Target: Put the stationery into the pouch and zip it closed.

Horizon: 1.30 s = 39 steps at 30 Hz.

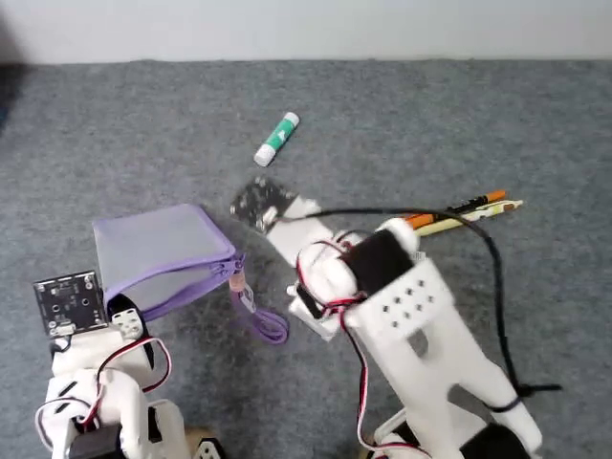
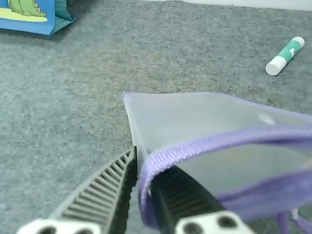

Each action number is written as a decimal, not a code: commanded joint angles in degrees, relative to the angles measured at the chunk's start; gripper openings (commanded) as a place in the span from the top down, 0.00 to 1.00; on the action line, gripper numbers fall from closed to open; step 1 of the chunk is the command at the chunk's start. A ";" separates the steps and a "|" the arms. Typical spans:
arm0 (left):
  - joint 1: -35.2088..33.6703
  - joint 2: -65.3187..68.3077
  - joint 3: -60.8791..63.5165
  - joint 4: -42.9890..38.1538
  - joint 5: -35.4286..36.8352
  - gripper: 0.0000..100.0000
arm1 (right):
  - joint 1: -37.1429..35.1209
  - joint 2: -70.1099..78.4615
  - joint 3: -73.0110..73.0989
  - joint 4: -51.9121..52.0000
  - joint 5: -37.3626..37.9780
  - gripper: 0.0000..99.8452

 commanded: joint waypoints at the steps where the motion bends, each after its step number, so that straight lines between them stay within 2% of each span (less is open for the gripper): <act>1: 0.09 0.00 -2.95 0.09 2.99 0.99 | 1.54 2.95 3.52 -1.01 2.11 0.83; 8: -0.09 0.00 -2.86 -0.09 8.09 0.99 | 6.73 15.69 3.34 -7.60 10.99 0.83; 14: -5.36 0.09 -1.54 -1.32 8.53 0.99 | 7.16 22.46 3.43 -15.43 16.79 0.83; 20: -6.15 0.09 -1.27 -1.67 8.53 0.99 | 7.52 30.64 3.43 -24.92 19.52 0.83; 30: -6.24 0.09 -1.27 -1.67 8.53 0.99 | 7.25 40.84 3.43 -34.24 19.34 0.83; 32: -6.24 0.09 -1.27 -1.67 8.53 0.99 | 7.16 41.63 3.34 -34.51 19.34 0.87; 35: -6.24 0.09 -1.27 -1.67 8.53 0.99 | 7.25 41.54 3.34 -34.24 19.43 0.99; 39: -6.15 0.09 -1.27 -1.67 8.62 0.99 | 7.52 38.99 3.34 -30.20 19.16 0.99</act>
